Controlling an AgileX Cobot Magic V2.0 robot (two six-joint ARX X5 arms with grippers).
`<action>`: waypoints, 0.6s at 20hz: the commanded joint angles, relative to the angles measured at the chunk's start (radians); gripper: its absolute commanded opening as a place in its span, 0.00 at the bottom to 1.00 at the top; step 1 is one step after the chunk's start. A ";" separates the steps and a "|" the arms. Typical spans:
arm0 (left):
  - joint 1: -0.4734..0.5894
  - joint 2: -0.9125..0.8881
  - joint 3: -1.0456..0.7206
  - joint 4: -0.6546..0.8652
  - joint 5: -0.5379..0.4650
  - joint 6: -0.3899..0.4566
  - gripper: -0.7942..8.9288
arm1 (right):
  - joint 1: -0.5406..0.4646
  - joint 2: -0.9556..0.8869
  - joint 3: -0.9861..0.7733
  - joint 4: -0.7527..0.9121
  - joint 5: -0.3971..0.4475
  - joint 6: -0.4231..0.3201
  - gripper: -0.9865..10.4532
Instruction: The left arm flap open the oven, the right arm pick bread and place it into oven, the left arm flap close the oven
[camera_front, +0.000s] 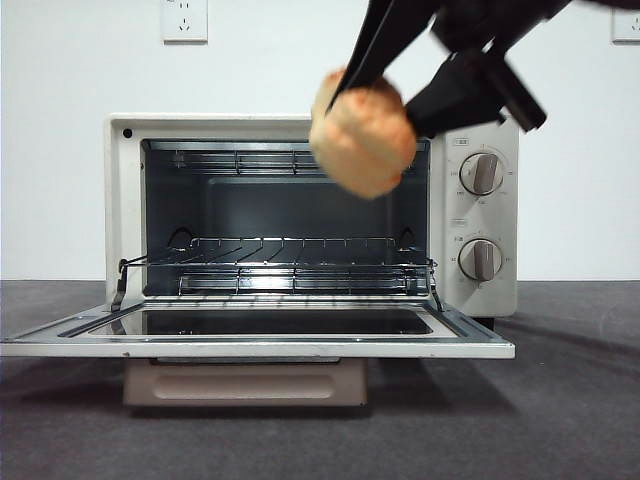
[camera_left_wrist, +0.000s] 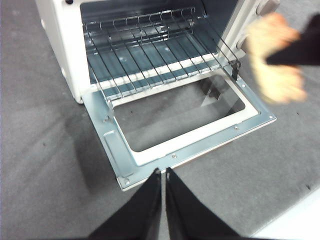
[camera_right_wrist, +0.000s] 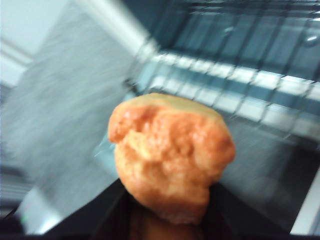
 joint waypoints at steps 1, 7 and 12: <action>-0.006 -0.007 0.017 0.008 -0.005 -0.013 0.10 | 0.006 0.096 0.061 0.041 0.047 0.010 0.23; -0.006 -0.010 0.017 0.006 -0.004 -0.012 0.10 | -0.003 0.316 0.240 0.042 0.146 0.010 0.23; -0.006 -0.010 0.017 -0.008 -0.004 -0.010 0.10 | -0.003 0.397 0.277 0.048 0.265 0.011 0.23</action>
